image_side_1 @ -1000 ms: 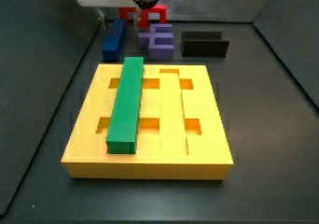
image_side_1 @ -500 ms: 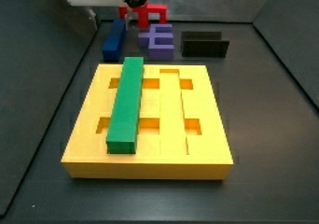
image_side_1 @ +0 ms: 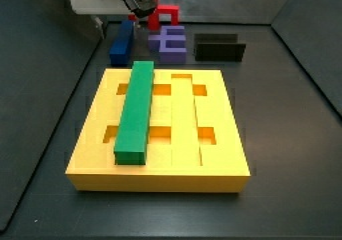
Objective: Pick up the blue object. Move up. Move to above the board. Insert the blue object.
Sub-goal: Pick up the blue object.
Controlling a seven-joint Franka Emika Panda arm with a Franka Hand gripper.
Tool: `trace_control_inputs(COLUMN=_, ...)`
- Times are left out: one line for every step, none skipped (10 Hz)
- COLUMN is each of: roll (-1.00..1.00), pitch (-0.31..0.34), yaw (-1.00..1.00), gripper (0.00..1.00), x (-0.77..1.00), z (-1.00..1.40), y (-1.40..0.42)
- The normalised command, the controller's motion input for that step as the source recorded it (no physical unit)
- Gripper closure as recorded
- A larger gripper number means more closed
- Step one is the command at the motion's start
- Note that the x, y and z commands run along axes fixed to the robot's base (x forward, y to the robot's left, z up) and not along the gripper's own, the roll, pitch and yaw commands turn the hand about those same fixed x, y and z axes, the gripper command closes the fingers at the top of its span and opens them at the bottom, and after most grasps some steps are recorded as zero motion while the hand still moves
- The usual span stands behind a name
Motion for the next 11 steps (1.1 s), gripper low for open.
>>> trace_control_inputs(roll=0.00, pitch=-0.004, yaw=-0.12, gripper=0.00, x=0.00, z=-0.22, y=0.00)
trace_control_inputs(roll=0.00, pitch=0.000, yaw=-0.07, gripper=0.00, x=0.00, z=-0.18, y=0.03)
trace_control_inputs(roll=0.00, pitch=0.000, yaw=-0.03, gripper=0.00, x=0.00, z=-0.15, y=0.03)
trace_control_inputs(roll=0.00, pitch=0.000, yaw=0.00, gripper=0.00, x=0.00, z=-0.09, y=0.02)
trace_control_inputs(roll=0.00, pitch=0.000, yaw=0.00, gripper=0.00, x=0.00, z=0.00, y=0.00)
trace_control_inputs(roll=0.00, pitch=0.000, yaw=0.00, gripper=1.00, x=0.00, z=0.00, y=0.00)
trace_control_inputs(roll=0.00, pitch=0.000, yaw=0.00, gripper=1.00, x=0.00, z=0.00, y=0.00)
trace_control_inputs(roll=0.00, pitch=0.000, yaw=0.00, gripper=1.00, x=0.00, z=0.00, y=0.00)
trace_control_inputs(roll=0.00, pitch=0.000, yaw=0.00, gripper=1.00, x=0.00, z=0.00, y=0.00)
trace_control_inputs(roll=0.00, pitch=0.000, yaw=0.00, gripper=1.00, x=0.00, z=0.00, y=0.00)
trace_control_inputs(roll=0.00, pitch=0.000, yaw=0.00, gripper=1.00, x=0.00, z=0.00, y=0.00)
